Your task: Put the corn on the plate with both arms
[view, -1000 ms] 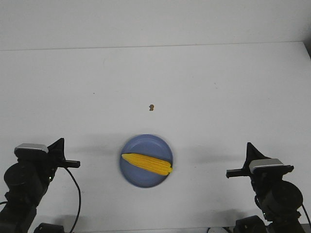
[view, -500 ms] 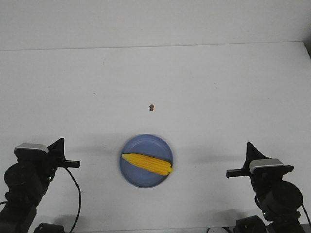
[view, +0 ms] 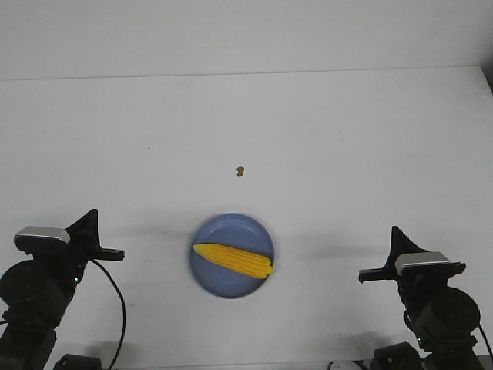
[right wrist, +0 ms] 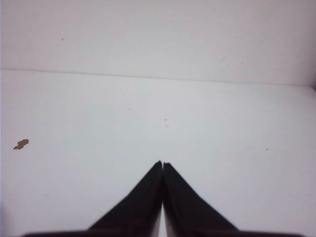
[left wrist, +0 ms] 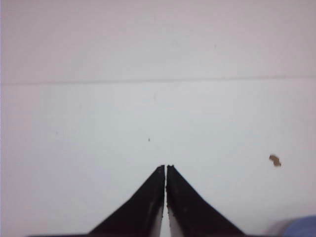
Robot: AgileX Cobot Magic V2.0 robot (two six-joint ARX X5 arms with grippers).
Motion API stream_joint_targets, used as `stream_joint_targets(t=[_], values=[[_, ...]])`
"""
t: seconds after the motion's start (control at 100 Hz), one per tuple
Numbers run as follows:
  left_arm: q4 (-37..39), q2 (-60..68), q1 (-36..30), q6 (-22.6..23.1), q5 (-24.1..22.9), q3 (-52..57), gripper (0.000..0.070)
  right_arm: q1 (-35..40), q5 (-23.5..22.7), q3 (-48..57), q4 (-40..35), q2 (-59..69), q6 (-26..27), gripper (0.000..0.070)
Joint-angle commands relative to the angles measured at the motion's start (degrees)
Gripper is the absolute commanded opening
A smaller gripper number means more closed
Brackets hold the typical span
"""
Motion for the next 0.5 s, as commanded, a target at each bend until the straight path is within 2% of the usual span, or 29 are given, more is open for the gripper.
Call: stream_joint_targets(t=[0.0,0.23,0.49], values=[[1.84,-0.46,-0.07,0.28,-0.22,0.07,0.0005,0.0,0.04,0.68,0.7,0.22,-0.31,0.0003],[12.28,-5.27,-0.07,0.26,-0.22,-8.66,0.0005,0.0,0.04,0.68,0.7,0.22,-0.31,0.0003],[20.28,-13.51,-0.04,0.5,-0.22,-21.7,0.0005,0.0,0.04,0.68,0.7,0.22,-0.31,0.0003]])
